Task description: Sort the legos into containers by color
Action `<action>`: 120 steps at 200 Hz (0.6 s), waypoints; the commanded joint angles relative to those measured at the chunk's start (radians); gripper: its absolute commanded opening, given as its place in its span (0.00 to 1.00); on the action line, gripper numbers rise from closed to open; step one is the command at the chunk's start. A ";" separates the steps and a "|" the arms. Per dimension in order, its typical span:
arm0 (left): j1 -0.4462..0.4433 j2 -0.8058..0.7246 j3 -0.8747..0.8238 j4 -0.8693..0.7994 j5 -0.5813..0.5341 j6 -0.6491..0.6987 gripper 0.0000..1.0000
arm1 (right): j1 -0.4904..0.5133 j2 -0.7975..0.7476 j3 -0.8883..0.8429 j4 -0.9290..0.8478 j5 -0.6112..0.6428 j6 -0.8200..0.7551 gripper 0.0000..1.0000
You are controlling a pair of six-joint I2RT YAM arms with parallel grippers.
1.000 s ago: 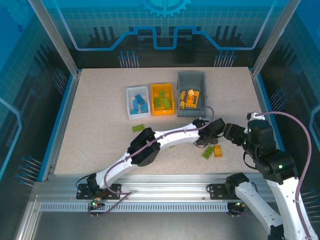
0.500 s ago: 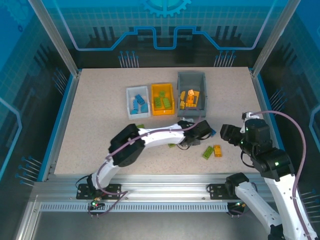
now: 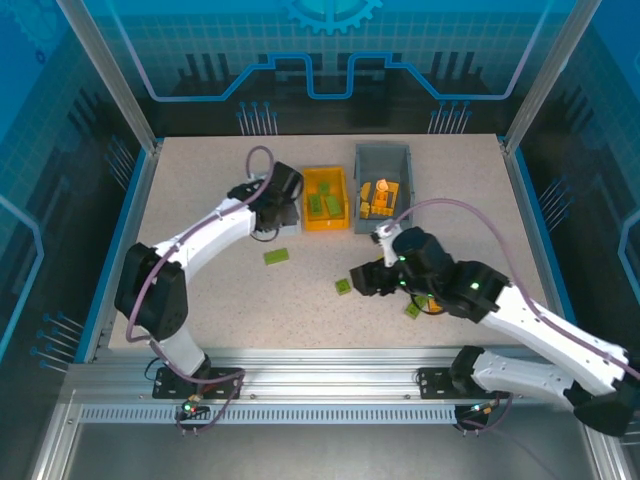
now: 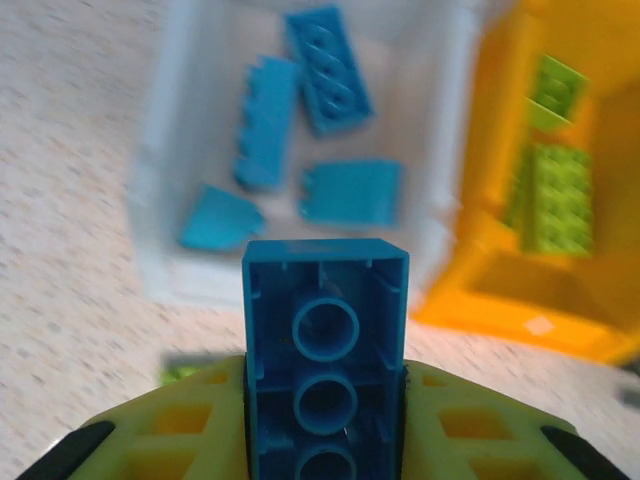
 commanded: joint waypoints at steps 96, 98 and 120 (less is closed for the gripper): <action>0.183 0.403 0.434 -0.069 0.173 0.218 0.33 | 0.074 0.201 -0.013 0.276 0.080 0.081 0.71; 0.183 0.405 0.435 -0.071 0.174 0.216 0.34 | 0.072 0.202 -0.013 0.273 0.081 0.082 0.71; 0.183 0.401 0.437 -0.088 0.177 0.214 0.46 | 0.063 0.234 0.004 0.247 0.085 0.087 0.72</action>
